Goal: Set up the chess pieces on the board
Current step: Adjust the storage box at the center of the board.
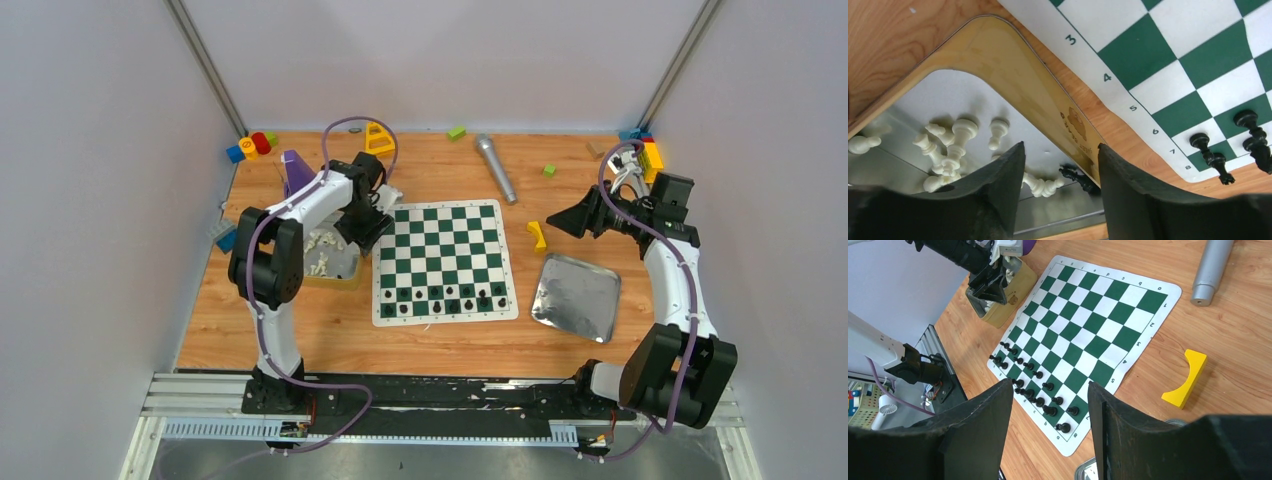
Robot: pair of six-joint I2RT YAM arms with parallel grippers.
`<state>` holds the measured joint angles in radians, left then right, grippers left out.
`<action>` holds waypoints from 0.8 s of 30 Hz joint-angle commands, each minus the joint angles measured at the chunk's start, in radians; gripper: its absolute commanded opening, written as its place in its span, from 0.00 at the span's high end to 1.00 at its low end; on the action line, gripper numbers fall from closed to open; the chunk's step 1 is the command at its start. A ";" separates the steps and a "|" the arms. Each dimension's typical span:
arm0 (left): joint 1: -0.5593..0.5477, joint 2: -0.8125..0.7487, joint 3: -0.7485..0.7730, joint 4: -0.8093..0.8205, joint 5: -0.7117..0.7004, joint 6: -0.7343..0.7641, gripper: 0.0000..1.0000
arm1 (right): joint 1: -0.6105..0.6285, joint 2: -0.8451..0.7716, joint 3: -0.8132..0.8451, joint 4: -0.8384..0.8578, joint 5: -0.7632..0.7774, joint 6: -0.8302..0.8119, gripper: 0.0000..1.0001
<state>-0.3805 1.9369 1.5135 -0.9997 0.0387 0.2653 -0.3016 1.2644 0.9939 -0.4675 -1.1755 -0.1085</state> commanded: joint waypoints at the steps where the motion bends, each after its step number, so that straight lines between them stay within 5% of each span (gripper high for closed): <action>1: 0.011 -0.002 0.035 0.038 0.026 0.045 0.42 | 0.004 -0.002 0.000 0.011 -0.014 -0.032 0.43; 4: 0.010 -0.019 0.009 0.028 0.044 0.078 0.57 | 0.004 -0.001 -0.002 0.010 -0.013 -0.037 0.43; 14: 0.008 -0.176 -0.203 -0.073 0.074 0.297 0.80 | 0.004 0.019 0.000 0.002 -0.023 -0.045 0.43; 24: -0.057 -0.458 -0.549 -0.180 -0.094 0.552 0.72 | 0.003 0.039 0.002 -0.007 -0.018 -0.052 0.43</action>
<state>-0.4229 1.5829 1.0431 -1.1091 0.0429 0.6800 -0.3016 1.2964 0.9939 -0.4759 -1.1770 -0.1295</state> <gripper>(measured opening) 0.250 0.568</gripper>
